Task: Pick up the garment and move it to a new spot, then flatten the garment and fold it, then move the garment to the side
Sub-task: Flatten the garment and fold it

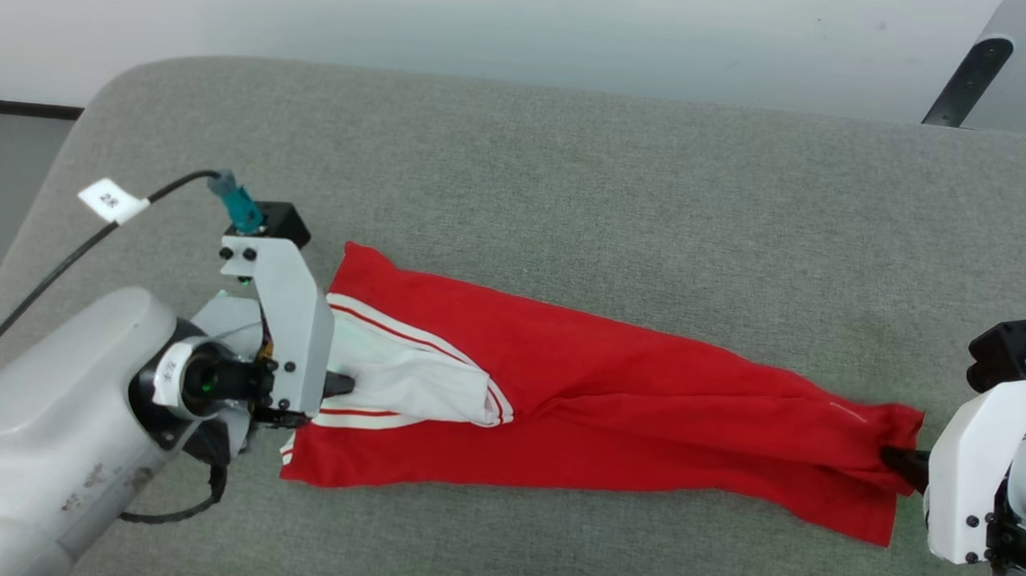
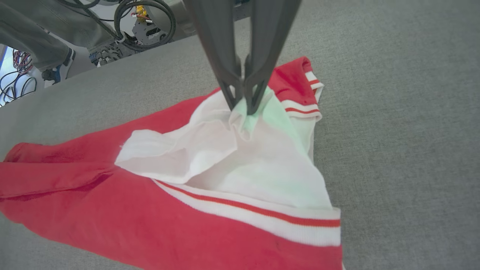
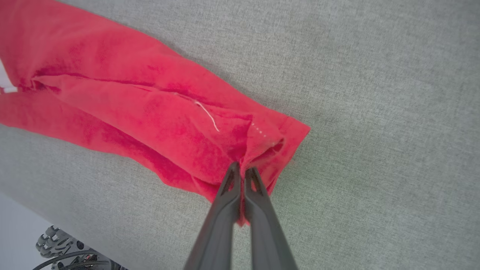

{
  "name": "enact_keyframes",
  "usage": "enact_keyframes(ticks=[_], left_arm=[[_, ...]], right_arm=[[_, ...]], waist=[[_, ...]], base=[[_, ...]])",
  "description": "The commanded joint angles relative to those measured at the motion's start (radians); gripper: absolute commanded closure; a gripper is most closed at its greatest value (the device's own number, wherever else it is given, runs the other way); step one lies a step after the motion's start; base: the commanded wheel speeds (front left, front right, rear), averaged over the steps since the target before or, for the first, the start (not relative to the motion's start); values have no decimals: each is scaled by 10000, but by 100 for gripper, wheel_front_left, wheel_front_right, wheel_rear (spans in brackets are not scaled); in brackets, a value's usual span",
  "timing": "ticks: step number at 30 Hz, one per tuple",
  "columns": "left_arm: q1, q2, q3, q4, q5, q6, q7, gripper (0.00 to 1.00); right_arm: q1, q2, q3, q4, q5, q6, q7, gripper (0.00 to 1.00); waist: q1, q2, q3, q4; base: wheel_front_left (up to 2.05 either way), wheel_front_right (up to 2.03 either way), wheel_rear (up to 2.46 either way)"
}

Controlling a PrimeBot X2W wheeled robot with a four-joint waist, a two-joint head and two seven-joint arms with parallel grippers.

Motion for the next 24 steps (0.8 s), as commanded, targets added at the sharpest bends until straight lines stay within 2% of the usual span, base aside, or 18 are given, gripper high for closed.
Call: enact_keyframes(ticks=[1, 4, 5, 6, 7, 9, 17, 20, 24], left_arm=[[125, -40, 58, 69, -76, 107, 9, 0], [99, -34, 80, 182, -105, 210, 64, 0], [88, 4, 32, 188, -36, 249, 93, 0], [131, 30, 30, 210, -56, 317, 135, 0], [173, 44, 16, 174, -80, 343, 155, 0], [260, 86, 20, 62, -57, 297, 70, 0], [907, 441, 362, -356, 128, 78, -1210, 0], [1340, 583, 579, -560, 282, -128, -2149, 0], [2096, 631, 875, -812, 627, -430, -3854, 0]], right_arm=[[3, 39, 34, 68, 12, -12, 30, 100], [-103, -30, 197, 243, -40, -12, -21, 100], [-131, -48, 229, 301, -43, -12, -79, 68], [-155, -70, 244, 361, -82, -12, -159, 41], [-145, -93, 288, 420, -91, -12, -212, 25], [-146, -78, 310, 505, -71, -12, -372, 0], [231, -178, 473, 397, 165, -10, -1396, 0], [481, -317, 628, 219, 137, -10, -2389, 0], [919, -487, 995, 111, -118, -12, -4368, 0]], waist=[[0, 0, -4, -24], [0, 0, -74, -38], [0, 0, -119, -34], [0, 0, -180, -32], [0, 0, -235, -25], [0, 0, -357, -18], [0, 0, -1056, -24], [0, 0, -1414, -56], [0, 0, -1874, -70]], base=[[0, 0, 0], [0, 0, 0], [0, 0, 0], [0, 0, 0], [0, 0, 0], [0, 0, 0], [0, 0, 0], [0, 0, 0], [0, 0, 0]])
